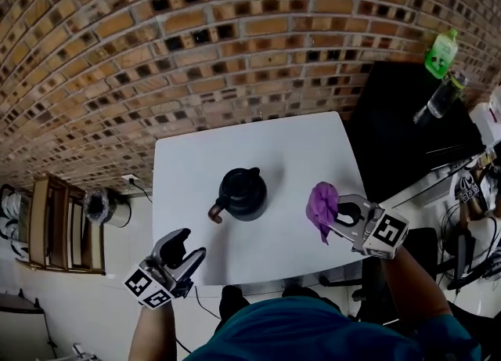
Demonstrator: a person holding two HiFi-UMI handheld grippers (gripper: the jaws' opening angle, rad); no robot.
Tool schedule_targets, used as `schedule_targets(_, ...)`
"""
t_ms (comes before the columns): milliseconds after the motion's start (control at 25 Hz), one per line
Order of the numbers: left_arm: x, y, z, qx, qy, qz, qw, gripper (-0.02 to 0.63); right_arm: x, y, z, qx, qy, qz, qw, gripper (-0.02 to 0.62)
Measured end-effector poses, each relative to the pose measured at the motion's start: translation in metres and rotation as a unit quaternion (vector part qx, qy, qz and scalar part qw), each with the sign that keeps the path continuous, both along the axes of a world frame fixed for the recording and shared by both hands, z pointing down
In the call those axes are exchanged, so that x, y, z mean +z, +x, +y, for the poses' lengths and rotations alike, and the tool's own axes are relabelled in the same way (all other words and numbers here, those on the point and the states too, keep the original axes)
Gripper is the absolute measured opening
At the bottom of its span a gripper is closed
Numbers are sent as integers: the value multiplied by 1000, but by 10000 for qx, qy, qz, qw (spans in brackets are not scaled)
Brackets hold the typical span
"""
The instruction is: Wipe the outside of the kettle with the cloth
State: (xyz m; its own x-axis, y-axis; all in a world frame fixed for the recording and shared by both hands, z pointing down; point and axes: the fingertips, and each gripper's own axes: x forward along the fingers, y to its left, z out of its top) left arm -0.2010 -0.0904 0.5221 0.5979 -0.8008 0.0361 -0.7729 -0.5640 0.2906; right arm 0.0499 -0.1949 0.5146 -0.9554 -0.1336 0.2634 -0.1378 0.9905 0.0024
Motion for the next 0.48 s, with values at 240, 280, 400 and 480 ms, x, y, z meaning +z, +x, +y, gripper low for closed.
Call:
schedule_targets(240, -64, 23, 53, -298, 314, 147, 9990, 0, -24, 33, 41, -105, -16, -2, 9999, 64)
schedule_targets(280, -75, 24, 62, -269, 409, 126, 9987, 0, -28, 34, 50, -87, -2, -20, 10000, 64)
schedule_targets(400, -94, 18, 95, -235, 612, 117, 9978, 0, -41, 28, 79, -42, 121, -69, 9999, 64)
schedule_targets(480, -95, 7, 126, -243, 600, 125, 9978, 0, -46, 22, 102, 52, 159, -89, 9998, 64)
